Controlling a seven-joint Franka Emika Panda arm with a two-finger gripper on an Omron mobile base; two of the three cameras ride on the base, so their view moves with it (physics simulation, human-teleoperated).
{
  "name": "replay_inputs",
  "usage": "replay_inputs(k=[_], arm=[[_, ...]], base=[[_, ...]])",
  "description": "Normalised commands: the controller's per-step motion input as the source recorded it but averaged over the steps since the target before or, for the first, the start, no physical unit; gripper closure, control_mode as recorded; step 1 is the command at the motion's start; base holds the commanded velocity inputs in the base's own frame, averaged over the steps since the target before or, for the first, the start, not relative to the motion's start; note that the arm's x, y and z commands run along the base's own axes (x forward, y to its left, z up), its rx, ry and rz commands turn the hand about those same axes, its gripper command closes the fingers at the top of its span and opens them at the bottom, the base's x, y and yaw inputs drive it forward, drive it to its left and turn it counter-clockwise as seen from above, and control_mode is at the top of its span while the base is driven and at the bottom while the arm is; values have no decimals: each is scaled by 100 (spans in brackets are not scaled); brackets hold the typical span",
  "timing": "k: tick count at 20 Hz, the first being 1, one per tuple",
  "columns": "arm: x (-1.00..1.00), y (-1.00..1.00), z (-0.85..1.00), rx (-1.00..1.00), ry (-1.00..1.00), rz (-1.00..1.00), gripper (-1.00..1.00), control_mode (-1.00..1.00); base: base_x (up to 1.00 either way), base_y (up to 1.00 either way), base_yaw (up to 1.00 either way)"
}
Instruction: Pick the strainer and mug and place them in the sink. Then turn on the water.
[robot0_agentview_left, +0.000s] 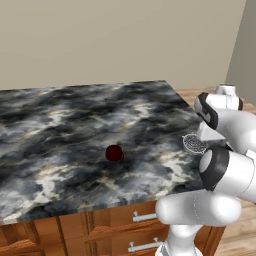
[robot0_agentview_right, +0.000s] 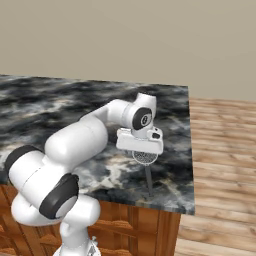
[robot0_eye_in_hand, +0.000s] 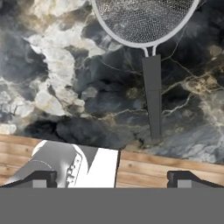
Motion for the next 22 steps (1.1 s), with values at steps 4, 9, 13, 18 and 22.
replay_inputs(k=[4,9,13,18,22], arm=[[0,-9,-24,0,0,0,-100,-100],[0,-11,-23,0,0,0,-100,-100],[1,-17,-28,0,0,0,-100,-100],[4,-17,-29,0,0,0,-100,-100],[13,-11,-28,0,0,1,-100,-100]], base=[[0,0,0],[0,0,0],[0,0,0],[0,0,0],[0,0,0]])
